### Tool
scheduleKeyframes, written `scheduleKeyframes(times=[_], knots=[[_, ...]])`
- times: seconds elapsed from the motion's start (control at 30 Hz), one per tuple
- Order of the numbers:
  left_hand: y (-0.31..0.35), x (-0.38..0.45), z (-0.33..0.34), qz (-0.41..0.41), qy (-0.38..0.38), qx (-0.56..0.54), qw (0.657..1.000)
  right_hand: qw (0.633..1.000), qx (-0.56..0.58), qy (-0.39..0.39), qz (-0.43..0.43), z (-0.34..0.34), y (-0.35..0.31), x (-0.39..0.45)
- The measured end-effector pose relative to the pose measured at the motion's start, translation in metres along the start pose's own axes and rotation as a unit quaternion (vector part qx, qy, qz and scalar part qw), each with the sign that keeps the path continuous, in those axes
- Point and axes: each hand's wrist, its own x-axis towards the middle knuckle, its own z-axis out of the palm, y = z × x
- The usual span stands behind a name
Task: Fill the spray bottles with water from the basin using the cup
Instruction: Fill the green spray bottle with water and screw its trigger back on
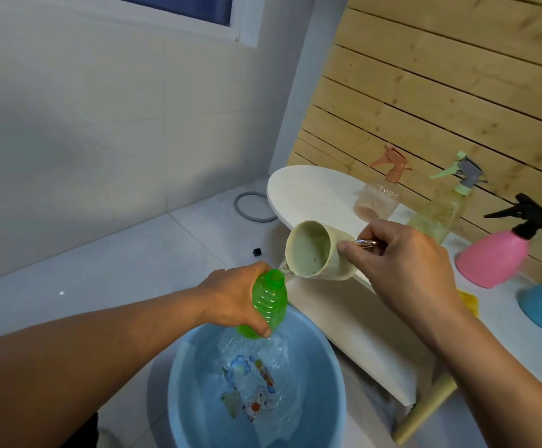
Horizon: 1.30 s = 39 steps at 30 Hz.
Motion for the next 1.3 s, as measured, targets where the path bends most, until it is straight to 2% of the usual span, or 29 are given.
scheduleKeyframes(times=[1.03,1.13,1.3], knots=[[0.009,0.004,0.005,0.005,0.003,0.018,1.0,0.982,-0.128,0.083,-0.11,-0.005,-0.004,-0.008],[0.01,0.004,0.004,0.003,0.005,0.015,1.0,0.988,-0.104,0.073,-0.084,-0.005,-0.001,-0.006],[0.008,0.003,0.003,0.003,0.005,-0.011,1.0,0.997,0.048,-0.003,0.052,-0.002,0.015,0.005]])
